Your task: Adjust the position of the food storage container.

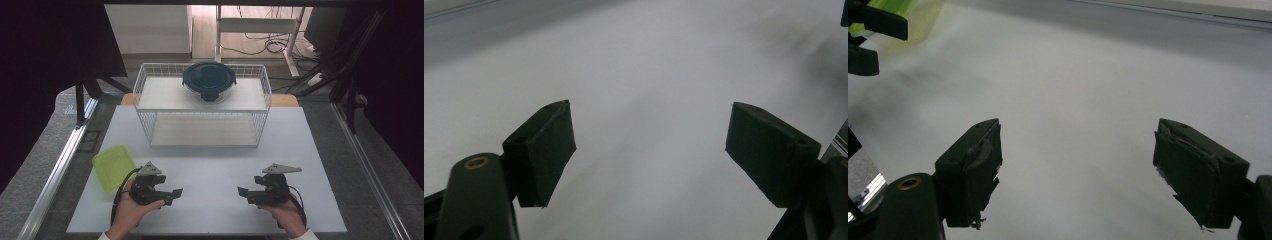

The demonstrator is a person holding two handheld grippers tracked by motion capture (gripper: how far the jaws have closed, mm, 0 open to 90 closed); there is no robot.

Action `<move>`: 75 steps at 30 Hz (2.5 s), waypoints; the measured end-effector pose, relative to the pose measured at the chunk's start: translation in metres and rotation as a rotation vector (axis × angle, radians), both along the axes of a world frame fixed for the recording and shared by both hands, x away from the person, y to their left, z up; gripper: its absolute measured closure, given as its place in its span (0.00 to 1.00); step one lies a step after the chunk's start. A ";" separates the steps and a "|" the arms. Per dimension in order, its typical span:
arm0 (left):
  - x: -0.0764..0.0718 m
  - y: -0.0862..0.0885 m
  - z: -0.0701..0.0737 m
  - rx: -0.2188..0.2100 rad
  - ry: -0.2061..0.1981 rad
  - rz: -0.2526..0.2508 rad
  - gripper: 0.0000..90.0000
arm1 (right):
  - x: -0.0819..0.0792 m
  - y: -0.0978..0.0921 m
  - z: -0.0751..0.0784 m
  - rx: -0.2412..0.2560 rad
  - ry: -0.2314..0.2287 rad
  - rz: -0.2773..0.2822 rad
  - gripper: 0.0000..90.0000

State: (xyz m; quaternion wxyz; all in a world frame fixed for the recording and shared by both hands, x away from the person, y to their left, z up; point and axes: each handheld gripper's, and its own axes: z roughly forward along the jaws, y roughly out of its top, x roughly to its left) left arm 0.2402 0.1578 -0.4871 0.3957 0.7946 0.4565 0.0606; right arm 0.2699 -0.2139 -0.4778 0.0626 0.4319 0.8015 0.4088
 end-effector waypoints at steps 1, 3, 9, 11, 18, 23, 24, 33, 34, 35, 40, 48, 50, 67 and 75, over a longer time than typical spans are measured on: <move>-0.001 0.000 0.000 0.005 0.003 -0.014 0.24 | 0.001 -0.001 0.001 0.011 0.004 -0.006 0.23; -0.002 0.000 0.000 0.006 0.003 -0.016 0.24 | 0.002 -0.002 0.001 0.014 0.002 -0.007 0.23; -0.006 0.005 0.007 0.003 -0.004 -0.015 0.26 | 0.006 -0.002 -0.001 0.013 0.010 -0.018 0.23; -0.009 0.007 0.011 0.002 -0.008 -0.021 0.27 | 0.004 -0.003 -0.001 0.019 0.010 -0.021 0.23; -0.019 0.035 0.045 0.024 -0.041 0.020 0.31 | -0.002 -0.007 -0.003 0.012 0.013 -0.035 0.23; -0.012 0.067 0.069 -0.007 -0.061 0.074 0.34 | -0.003 -0.007 -0.001 0.009 0.004 -0.035 0.23; -0.012 0.067 0.069 -0.007 -0.061 0.074 0.35 | -0.003 -0.007 -0.001 0.009 0.004 -0.035 0.23; 0.025 0.131 0.066 0.041 -0.061 0.229 0.47 | -0.006 -0.007 -0.005 -0.009 0.013 -0.041 0.23; 0.032 0.142 0.060 0.058 -0.045 0.241 0.48 | -0.006 -0.006 -0.005 -0.009 0.014 -0.039 0.23; 0.032 0.142 0.060 0.058 -0.045 0.241 0.48 | -0.006 -0.006 -0.005 -0.009 0.014 -0.039 0.23; 0.050 0.163 0.044 0.070 -0.012 0.286 0.52 | -0.003 -0.003 -0.007 -0.018 0.023 -0.035 0.23; 0.073 0.184 0.032 0.080 0.044 0.326 0.79 | 0.000 -0.004 -0.010 -0.010 0.041 -0.033 0.23; 0.081 0.187 0.030 0.105 0.062 0.324 0.85 | -0.001 -0.004 -0.010 -0.012 0.040 -0.029 0.23; 0.113 0.223 0.005 0.222 0.191 0.417 1.00 | 0.001 -0.009 -0.011 0.062 0.091 -0.022 0.23; 0.113 0.227 -0.004 0.294 0.224 0.395 1.00 | 0.000 -0.007 -0.010 0.058 0.087 -0.011 0.23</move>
